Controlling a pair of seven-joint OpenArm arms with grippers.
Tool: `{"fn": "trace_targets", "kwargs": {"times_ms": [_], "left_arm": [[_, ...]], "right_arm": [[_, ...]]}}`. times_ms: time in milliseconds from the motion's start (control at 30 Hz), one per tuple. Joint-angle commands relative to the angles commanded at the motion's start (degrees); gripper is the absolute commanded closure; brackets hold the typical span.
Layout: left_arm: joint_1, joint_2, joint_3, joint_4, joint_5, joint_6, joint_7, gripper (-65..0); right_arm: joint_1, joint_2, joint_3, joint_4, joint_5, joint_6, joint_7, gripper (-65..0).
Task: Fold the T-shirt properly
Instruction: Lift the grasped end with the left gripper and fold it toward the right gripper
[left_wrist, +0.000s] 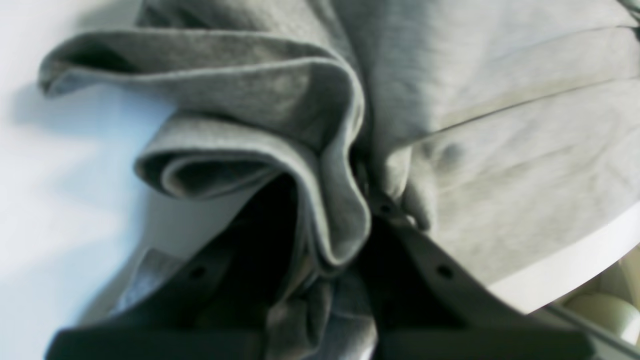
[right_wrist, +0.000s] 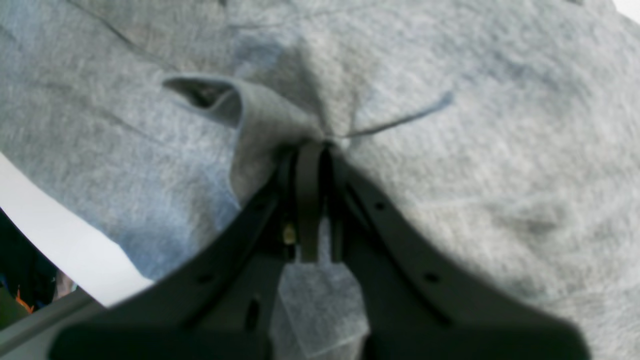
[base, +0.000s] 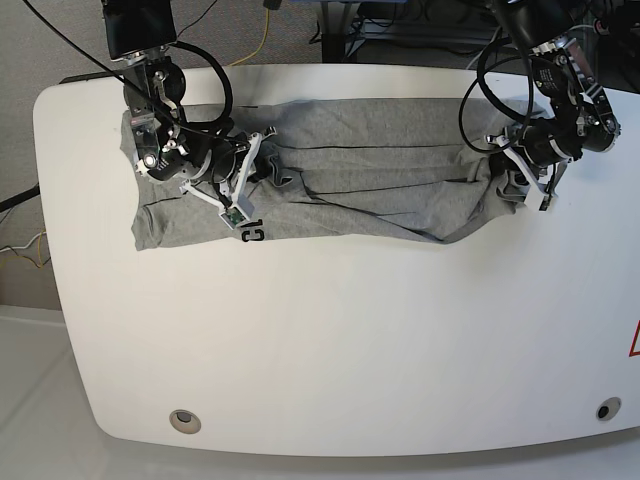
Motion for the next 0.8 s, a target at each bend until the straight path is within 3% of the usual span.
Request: {"fn": "trace_targets", "kwargs": {"times_ms": [233,800], "left_arm": [[-1.49,0.79,1.93,0.44,0.00,0.00,0.00,-2.3],[-3.69,6.33,2.55,7.38,-0.09,0.00,0.09,-2.3]], "right_arm": [[-0.09,0.00,-0.09,0.00,0.00,0.00,0.00,-2.5],[-0.09,0.00,-0.09,0.00,0.00,0.00,0.00,-2.5]]}}
